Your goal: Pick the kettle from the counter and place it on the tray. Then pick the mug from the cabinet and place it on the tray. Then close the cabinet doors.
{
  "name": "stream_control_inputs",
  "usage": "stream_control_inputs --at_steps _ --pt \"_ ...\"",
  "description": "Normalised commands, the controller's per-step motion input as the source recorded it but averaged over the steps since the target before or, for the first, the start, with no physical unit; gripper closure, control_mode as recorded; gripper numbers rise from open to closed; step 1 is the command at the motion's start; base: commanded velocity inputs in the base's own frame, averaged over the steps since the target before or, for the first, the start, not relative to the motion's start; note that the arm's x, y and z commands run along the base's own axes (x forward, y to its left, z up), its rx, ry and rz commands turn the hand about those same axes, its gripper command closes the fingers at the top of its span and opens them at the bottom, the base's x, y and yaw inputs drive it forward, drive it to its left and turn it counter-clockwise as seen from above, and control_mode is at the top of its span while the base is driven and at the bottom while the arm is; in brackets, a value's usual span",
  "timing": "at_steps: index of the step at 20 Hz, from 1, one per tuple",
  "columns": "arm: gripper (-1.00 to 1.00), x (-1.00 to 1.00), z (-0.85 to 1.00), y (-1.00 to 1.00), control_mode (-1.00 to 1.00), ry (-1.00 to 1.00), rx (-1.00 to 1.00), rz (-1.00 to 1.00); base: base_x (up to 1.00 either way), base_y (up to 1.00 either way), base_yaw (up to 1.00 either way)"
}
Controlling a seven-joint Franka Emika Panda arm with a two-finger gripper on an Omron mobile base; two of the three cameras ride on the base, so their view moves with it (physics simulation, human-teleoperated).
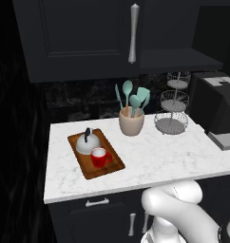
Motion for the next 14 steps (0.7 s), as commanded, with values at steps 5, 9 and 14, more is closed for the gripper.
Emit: stream_control_inputs --at_steps 5,9,14 --pt "1.00 0.09 0.06 0.75 -1.00 0.00 0.00 -0.03 0.00 0.00 0.00" --pt "1.00 0.24 0.11 0.72 -1.00 0.00 0.00 0.00 0.00 0.00 0.00" --pt "1.00 0.47 0.31 0.76 -1.00 0.04 0.00 0.01 0.00 0.00 0.00"
